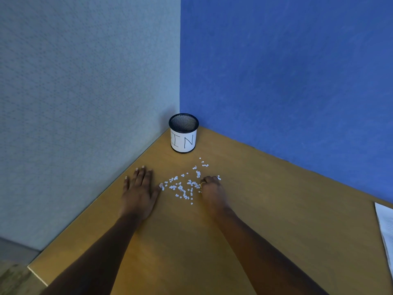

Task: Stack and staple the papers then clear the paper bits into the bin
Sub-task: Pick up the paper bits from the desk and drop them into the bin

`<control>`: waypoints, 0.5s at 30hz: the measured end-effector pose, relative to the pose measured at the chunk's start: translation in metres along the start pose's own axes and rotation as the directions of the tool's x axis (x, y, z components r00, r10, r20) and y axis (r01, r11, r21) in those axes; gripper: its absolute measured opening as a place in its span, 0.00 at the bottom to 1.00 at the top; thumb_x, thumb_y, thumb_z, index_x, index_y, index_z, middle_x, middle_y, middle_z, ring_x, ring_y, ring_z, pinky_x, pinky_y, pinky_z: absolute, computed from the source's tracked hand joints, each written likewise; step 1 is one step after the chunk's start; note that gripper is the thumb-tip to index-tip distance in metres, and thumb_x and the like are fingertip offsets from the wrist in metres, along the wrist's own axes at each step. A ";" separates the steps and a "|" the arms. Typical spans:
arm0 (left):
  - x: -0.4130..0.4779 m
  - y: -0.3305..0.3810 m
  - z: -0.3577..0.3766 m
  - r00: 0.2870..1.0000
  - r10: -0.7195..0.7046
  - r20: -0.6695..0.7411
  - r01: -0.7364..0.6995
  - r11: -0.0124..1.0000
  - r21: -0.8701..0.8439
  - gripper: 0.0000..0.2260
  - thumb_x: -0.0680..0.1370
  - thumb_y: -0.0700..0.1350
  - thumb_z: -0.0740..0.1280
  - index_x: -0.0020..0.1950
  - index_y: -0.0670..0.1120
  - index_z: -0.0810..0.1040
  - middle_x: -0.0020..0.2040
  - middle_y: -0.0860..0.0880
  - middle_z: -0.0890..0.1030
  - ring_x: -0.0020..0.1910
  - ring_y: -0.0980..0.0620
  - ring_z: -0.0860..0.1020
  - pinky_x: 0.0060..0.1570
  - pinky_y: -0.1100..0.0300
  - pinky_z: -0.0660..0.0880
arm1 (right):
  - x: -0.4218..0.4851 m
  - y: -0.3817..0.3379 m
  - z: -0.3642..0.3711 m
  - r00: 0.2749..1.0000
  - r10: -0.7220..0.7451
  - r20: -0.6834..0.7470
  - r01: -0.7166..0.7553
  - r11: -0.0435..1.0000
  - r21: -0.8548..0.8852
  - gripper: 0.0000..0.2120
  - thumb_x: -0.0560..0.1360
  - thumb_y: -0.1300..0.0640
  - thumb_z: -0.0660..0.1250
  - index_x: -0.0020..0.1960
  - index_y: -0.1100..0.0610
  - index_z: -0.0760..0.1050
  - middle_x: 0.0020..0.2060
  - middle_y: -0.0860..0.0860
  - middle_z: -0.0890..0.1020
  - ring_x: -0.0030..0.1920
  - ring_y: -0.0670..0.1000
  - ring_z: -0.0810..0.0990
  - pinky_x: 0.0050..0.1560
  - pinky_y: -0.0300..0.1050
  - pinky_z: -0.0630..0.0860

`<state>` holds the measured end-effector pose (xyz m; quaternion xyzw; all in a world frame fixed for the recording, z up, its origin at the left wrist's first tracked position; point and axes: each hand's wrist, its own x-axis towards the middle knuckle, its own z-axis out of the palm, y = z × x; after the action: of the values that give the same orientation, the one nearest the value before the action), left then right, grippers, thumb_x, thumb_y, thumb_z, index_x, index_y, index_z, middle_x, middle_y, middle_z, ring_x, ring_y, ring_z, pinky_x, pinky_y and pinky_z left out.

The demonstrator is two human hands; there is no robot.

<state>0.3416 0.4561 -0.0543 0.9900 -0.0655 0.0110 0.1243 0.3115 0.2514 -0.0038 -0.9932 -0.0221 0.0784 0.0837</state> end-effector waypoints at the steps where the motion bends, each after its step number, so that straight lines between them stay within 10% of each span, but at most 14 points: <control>1: 0.000 0.000 0.000 1.000 -0.001 0.002 0.001 1.000 -0.001 0.36 0.72 0.66 0.38 0.76 0.48 0.51 0.77 0.47 0.50 0.76 0.50 0.46 0.73 0.52 0.41 | 0.001 0.001 0.000 1.000 -0.004 0.011 0.004 1.000 -0.012 0.18 0.77 0.68 0.53 0.65 0.65 0.69 0.65 0.60 0.71 0.68 0.56 0.64 0.68 0.43 0.59; 15: 0.007 0.003 0.000 1.000 0.028 0.006 -0.028 0.999 0.021 0.30 0.78 0.61 0.44 0.76 0.46 0.50 0.77 0.46 0.51 0.76 0.49 0.47 0.73 0.52 0.43 | 0.019 0.008 -0.018 0.987 0.161 -0.020 -0.151 0.960 0.236 0.12 0.75 0.68 0.57 0.52 0.67 0.77 0.53 0.60 0.81 0.54 0.57 0.79 0.55 0.45 0.73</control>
<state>0.3480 0.4523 -0.0532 0.9903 -0.0797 0.0107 0.1136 0.3329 0.2414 0.0094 -0.9764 0.0673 0.0672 0.1939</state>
